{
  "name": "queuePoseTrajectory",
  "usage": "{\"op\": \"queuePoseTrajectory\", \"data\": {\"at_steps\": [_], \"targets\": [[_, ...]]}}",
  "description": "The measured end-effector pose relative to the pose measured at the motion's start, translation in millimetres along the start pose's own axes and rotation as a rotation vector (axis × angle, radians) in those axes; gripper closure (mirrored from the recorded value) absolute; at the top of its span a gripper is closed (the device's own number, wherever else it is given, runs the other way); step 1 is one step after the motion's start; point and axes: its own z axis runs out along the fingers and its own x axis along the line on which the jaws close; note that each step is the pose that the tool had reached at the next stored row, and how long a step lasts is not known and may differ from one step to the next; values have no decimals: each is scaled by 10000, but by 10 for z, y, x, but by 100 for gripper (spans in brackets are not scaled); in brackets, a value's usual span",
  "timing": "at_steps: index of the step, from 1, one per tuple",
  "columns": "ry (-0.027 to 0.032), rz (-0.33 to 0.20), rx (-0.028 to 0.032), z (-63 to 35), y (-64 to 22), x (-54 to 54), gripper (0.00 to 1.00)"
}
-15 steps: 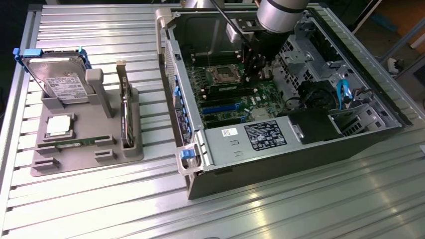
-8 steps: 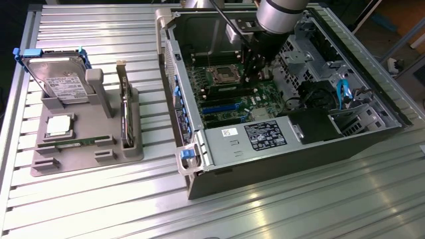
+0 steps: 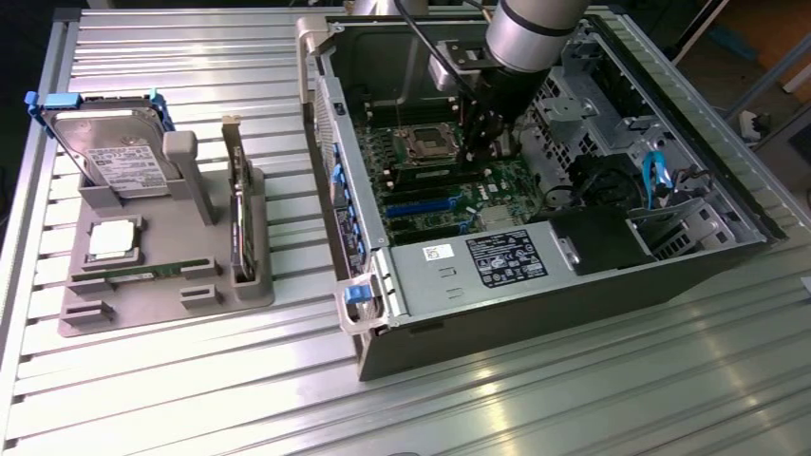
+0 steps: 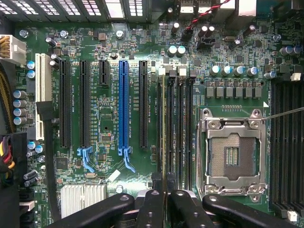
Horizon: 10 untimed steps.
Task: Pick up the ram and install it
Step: 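Insert the ram into the slot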
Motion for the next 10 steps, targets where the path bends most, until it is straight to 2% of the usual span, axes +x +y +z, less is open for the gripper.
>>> {"op": "queuePoseTrajectory", "data": {"at_steps": [10], "targets": [[0, -1, 1, 1, 7, 0, 88]]}}
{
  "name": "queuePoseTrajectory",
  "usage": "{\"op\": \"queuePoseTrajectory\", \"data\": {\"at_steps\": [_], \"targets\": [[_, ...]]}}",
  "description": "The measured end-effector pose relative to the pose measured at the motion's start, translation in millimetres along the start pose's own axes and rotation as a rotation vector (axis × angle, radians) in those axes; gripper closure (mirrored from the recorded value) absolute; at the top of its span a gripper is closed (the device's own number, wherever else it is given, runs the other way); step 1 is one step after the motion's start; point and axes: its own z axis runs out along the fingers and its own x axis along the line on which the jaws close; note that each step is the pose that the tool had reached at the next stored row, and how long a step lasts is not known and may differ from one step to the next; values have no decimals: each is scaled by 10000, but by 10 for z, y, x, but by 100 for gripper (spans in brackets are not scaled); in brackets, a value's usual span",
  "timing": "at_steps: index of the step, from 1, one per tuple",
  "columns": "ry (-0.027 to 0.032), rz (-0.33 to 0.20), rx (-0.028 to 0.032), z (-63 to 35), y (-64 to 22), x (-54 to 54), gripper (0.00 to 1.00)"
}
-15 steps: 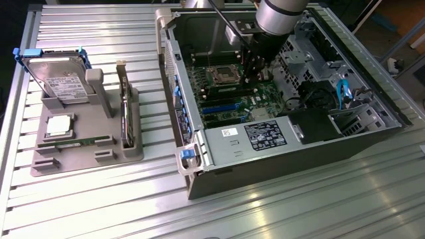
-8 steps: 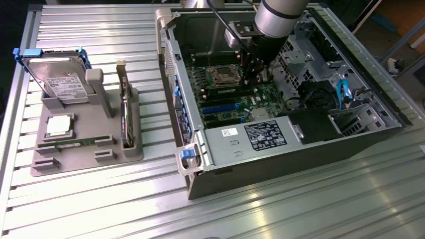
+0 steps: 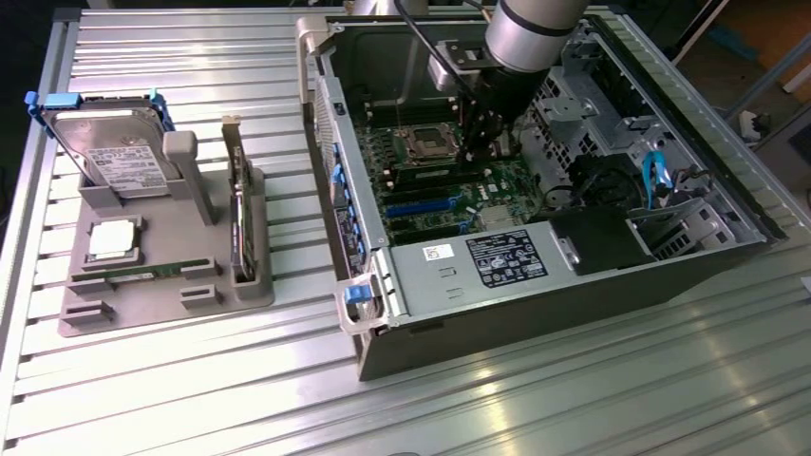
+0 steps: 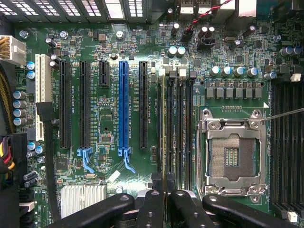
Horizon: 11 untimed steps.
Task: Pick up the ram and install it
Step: 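Insert the ram into the slot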
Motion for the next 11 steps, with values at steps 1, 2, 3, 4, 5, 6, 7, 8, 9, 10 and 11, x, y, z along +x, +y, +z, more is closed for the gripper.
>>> {"op": "queuePoseTrajectory", "data": {"at_steps": [1, 2, 3, 4, 5, 6, 7, 8, 9, 10, 11], "targets": [[0, 0, 0, 1, 0, 0, 88], [-2, 0, 0, 5, 0, 0, 88], [-2, 0, 2, 7, 0, 0, 88], [0, 0, 4, 10, 0, 0, 88], [0, 0, 6, 12, 0, 1, 88], [0, 0, 7, 15, 0, 1, 88], [1, 0, 8, 17, 0, 1, 88], [1, 0, 10, 20, 0, 1, 88], [0, 0, 11, 22, 0, 1, 88], [0, 0, 13, 24, 0, 1, 88], [1, 0, 15, 25, 0, 1, 88]]}}
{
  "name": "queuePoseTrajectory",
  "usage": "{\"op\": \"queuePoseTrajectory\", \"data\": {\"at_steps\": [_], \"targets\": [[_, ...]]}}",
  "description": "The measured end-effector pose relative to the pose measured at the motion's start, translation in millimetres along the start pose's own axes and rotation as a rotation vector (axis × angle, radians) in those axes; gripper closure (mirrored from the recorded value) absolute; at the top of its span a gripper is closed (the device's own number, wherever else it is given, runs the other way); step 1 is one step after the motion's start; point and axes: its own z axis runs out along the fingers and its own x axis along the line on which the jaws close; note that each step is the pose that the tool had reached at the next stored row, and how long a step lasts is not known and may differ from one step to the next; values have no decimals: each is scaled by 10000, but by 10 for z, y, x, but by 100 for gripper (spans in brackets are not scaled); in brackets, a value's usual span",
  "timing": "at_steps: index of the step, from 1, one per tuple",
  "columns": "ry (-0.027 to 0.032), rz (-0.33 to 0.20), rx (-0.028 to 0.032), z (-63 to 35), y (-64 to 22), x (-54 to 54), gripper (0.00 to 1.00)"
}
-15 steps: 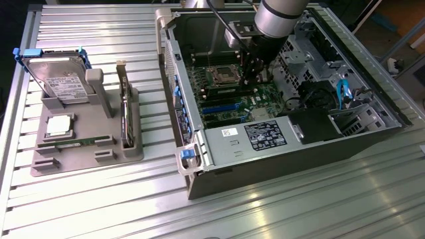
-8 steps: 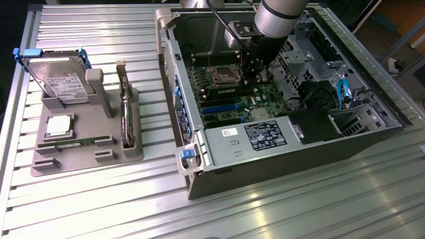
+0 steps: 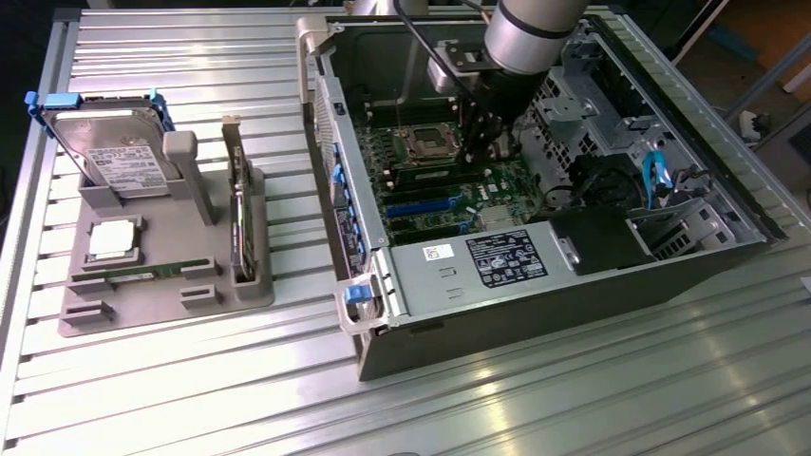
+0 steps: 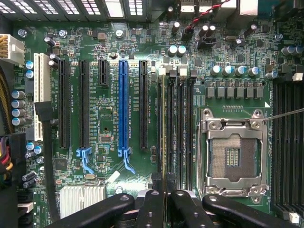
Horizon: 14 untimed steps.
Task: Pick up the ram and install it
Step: 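Insert the ram into the slot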
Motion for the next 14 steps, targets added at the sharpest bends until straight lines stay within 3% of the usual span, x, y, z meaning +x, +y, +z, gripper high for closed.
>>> {"op": "queuePoseTrajectory", "data": {"at_steps": [14], "targets": [[-2, -1, 49, 29, 14, 1, 88]]}}
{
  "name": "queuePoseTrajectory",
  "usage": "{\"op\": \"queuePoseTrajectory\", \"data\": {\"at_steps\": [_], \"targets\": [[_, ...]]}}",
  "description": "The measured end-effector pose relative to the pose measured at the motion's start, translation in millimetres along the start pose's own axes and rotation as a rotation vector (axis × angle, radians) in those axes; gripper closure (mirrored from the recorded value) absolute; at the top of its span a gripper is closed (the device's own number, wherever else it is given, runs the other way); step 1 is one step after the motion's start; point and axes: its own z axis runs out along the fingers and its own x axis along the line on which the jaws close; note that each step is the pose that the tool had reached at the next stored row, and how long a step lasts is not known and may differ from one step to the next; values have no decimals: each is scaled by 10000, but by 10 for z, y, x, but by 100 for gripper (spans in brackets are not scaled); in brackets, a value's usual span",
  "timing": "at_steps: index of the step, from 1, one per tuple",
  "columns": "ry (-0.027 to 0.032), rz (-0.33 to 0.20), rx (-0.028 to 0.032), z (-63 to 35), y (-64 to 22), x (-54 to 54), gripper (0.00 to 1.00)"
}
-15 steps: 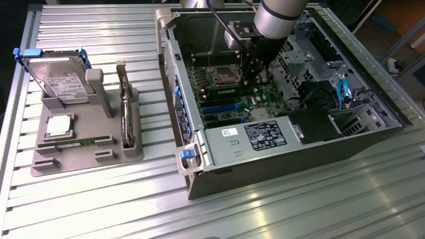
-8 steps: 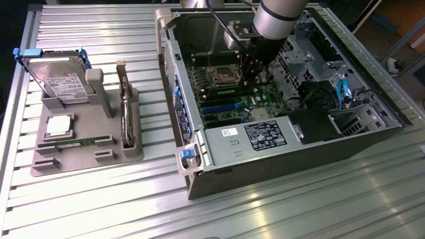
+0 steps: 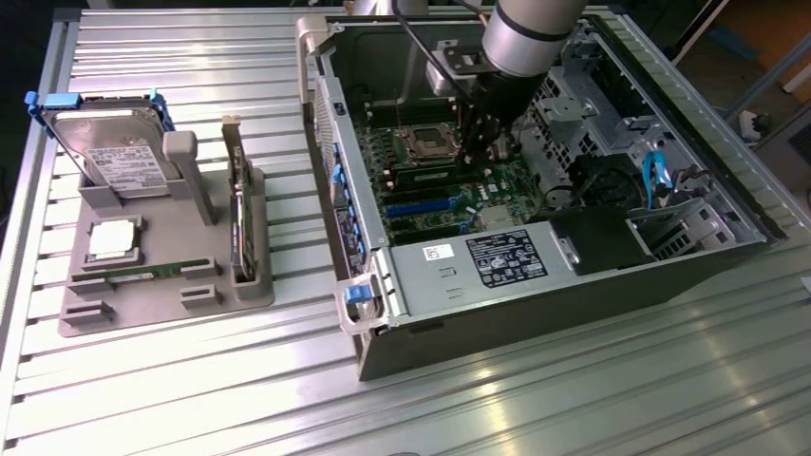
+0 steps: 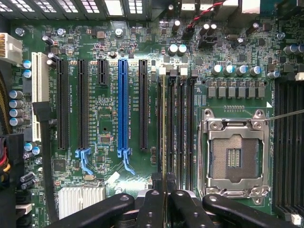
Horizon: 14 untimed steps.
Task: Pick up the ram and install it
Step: 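Insert the ram into the slot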
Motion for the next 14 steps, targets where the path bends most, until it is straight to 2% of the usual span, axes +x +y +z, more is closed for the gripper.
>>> {"op": "queuePoseTrajectory", "data": {"at_steps": [14], "targets": [[1, -1, 39, 29, 7, 1, 88]]}}
